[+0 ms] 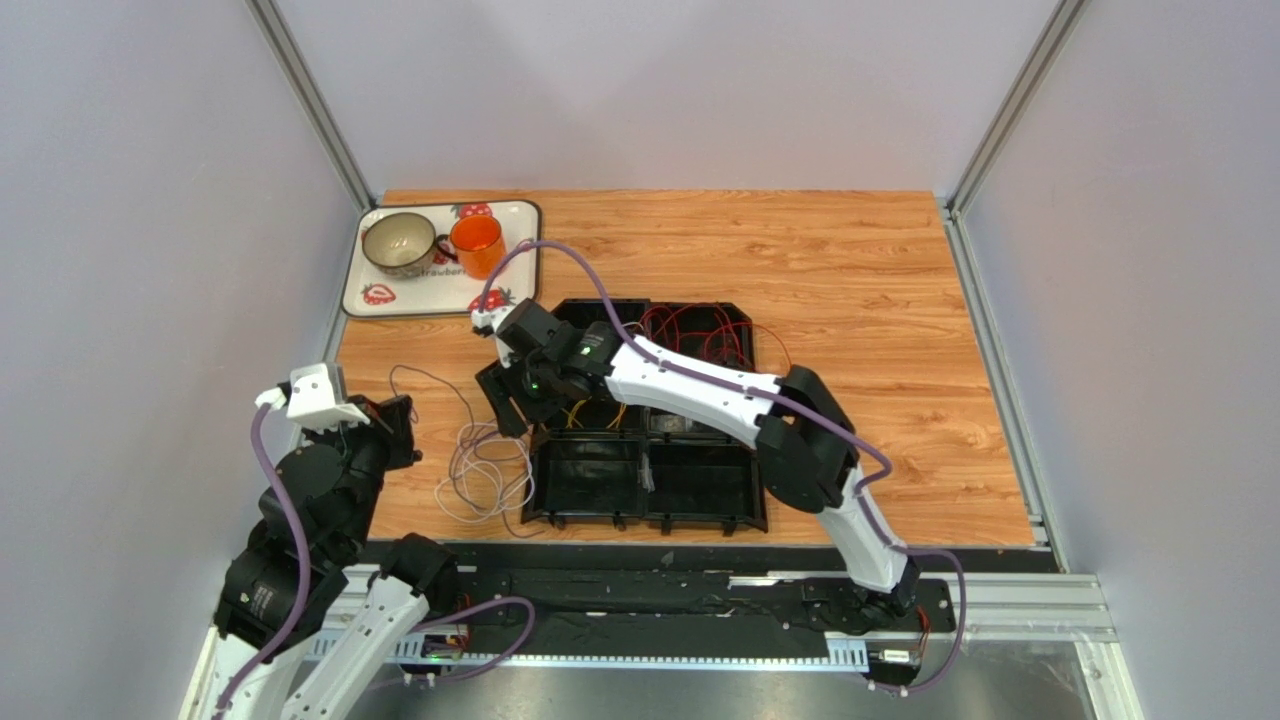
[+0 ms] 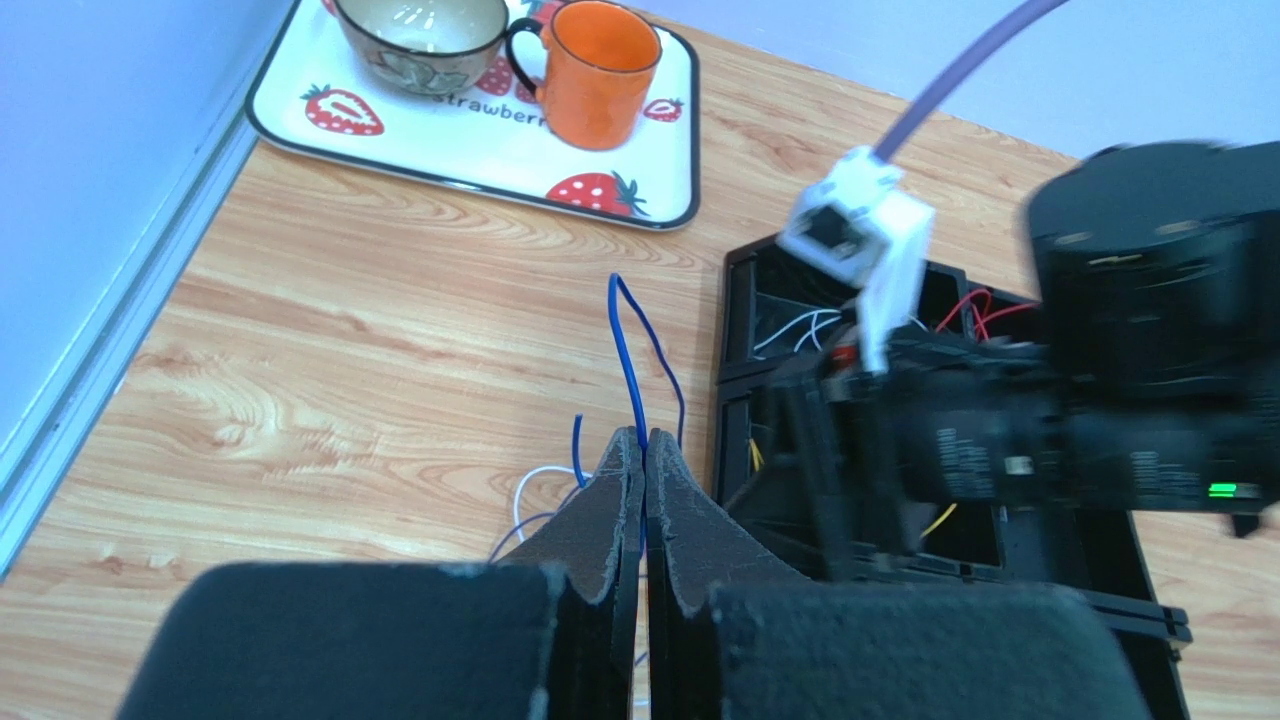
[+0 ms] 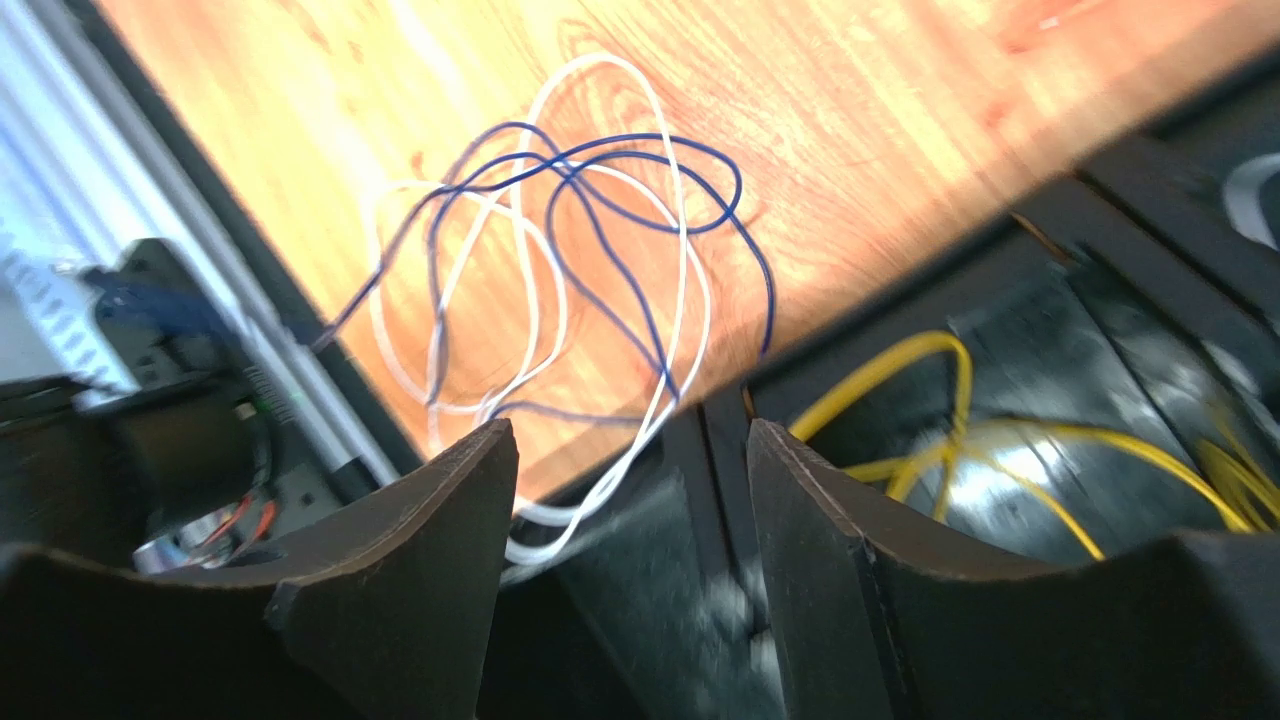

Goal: Untangle the cables

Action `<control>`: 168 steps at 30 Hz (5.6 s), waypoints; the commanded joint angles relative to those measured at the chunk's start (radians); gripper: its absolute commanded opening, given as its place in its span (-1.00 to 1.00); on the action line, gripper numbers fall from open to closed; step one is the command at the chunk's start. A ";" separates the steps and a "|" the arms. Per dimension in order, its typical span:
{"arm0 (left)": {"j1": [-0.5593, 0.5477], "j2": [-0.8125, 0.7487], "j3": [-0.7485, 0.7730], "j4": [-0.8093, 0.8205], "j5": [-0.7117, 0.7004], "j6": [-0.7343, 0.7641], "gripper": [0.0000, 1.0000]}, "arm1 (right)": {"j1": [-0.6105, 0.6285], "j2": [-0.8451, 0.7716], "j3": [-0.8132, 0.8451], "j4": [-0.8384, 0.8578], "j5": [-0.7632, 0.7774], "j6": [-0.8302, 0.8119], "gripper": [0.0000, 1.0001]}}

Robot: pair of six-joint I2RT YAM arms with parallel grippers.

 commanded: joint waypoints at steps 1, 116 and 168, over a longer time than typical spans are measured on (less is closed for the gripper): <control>0.005 0.016 -0.003 0.004 -0.023 -0.017 -1.00 | -0.003 0.083 0.105 -0.004 -0.050 -0.027 0.23; 0.019 0.096 -0.008 0.019 0.058 -0.003 0.19 | -0.032 -0.898 -0.357 0.216 0.572 -0.179 -1.00; 0.019 0.139 -0.005 0.016 0.060 0.000 0.11 | -0.285 -1.063 -0.898 0.290 0.352 0.030 -1.00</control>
